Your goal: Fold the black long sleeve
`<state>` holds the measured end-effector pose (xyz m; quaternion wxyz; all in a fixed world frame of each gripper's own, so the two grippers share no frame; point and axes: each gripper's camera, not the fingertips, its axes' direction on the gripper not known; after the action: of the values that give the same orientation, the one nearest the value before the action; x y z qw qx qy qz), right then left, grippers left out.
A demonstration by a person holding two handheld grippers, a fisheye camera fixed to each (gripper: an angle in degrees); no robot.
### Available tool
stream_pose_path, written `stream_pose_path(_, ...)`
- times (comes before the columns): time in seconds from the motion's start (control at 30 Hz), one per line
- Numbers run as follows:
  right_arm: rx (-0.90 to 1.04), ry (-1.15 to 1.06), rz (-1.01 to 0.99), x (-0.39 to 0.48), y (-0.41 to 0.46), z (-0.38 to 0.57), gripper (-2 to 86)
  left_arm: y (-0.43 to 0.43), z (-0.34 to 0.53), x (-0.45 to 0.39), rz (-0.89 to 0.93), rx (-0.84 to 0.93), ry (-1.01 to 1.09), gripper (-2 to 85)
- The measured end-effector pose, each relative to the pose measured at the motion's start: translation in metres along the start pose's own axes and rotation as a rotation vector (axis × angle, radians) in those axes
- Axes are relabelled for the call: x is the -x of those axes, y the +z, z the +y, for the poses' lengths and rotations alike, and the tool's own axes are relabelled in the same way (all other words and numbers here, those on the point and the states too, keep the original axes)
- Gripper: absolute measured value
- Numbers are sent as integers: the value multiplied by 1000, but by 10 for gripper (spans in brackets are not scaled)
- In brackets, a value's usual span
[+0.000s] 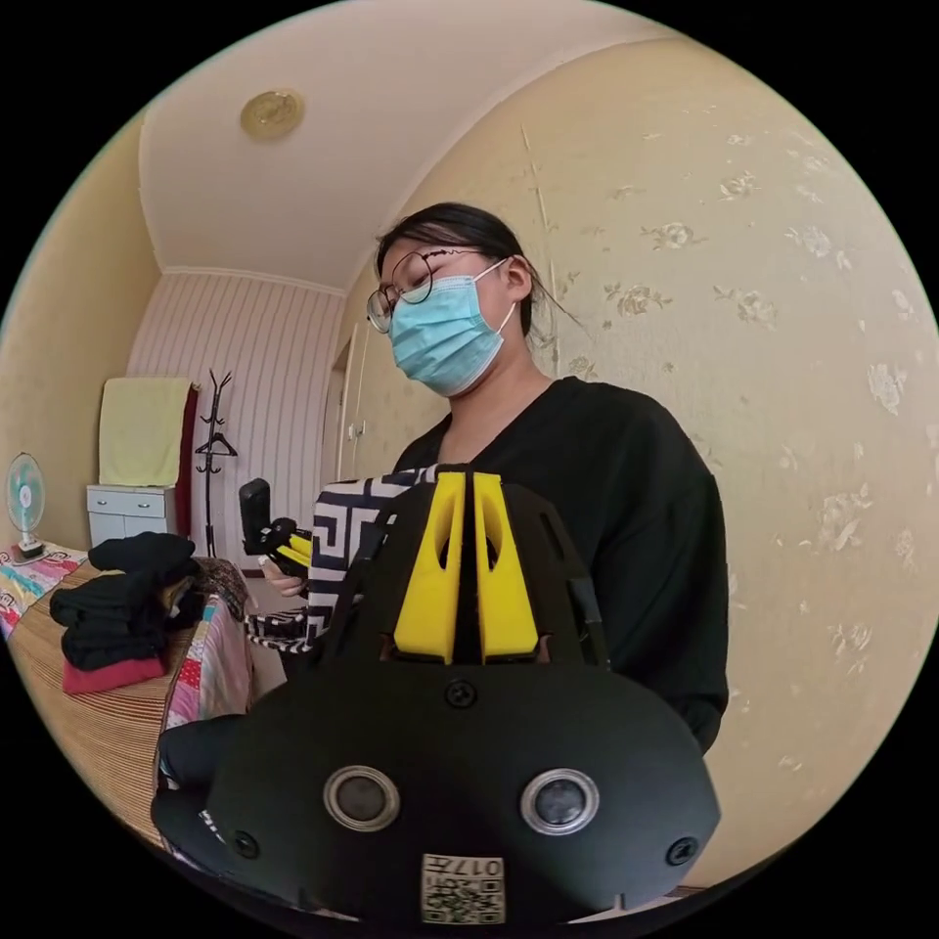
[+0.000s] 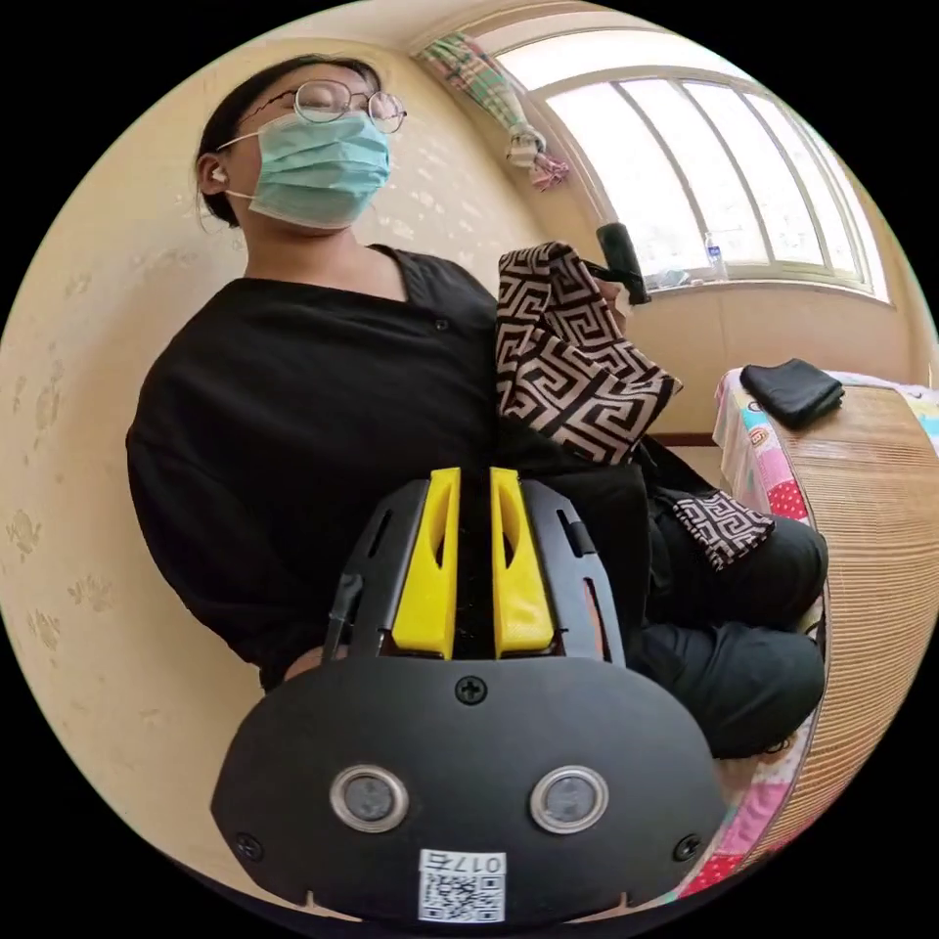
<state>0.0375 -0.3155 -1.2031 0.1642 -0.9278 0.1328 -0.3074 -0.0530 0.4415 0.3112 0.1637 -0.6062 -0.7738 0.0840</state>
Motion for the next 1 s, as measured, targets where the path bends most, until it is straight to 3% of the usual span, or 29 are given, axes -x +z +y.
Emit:
stream_pose_path(0.13,-213,-57,-54,-7,-28,22,55,13,-2,4,32,7,15,-8)
stream_pose_path(0.2,-416,147,-85,-53,-46,45,59,20,-4,7,64,17,18,-8)
stream_pose_path(0.33,-310,398,-111,-128,-18,49,98,31,-6,17,103,13,-16,-8)
stream_pose_path(0.47,-225,508,-359,-192,18,47,109,33,-7,23,103,-6,-60,-8)
stream_pose_path(0.57,-262,412,-566,-194,24,42,54,27,-7,19,59,-10,-87,-8)
stream_pose_path(0.63,-337,348,-579,-180,8,42,28,19,-9,14,6,-10,-106,-8)
stream_pose_path(0.7,-433,371,-408,-153,-27,45,16,9,-13,7,-76,0,-136,-8)
stream_pose_path(0.83,-603,315,-67,-73,-99,35,8,-32,-47,-13,-477,23,-247,-9)
stream_pose_path(0.93,-727,101,219,27,-149,3,5,-49,-98,-21,-738,11,-191,-9)
stream_pose_path(1.0,-735,-87,439,107,-169,-40,5,-44,-141,-13,-774,32,-137,-9)
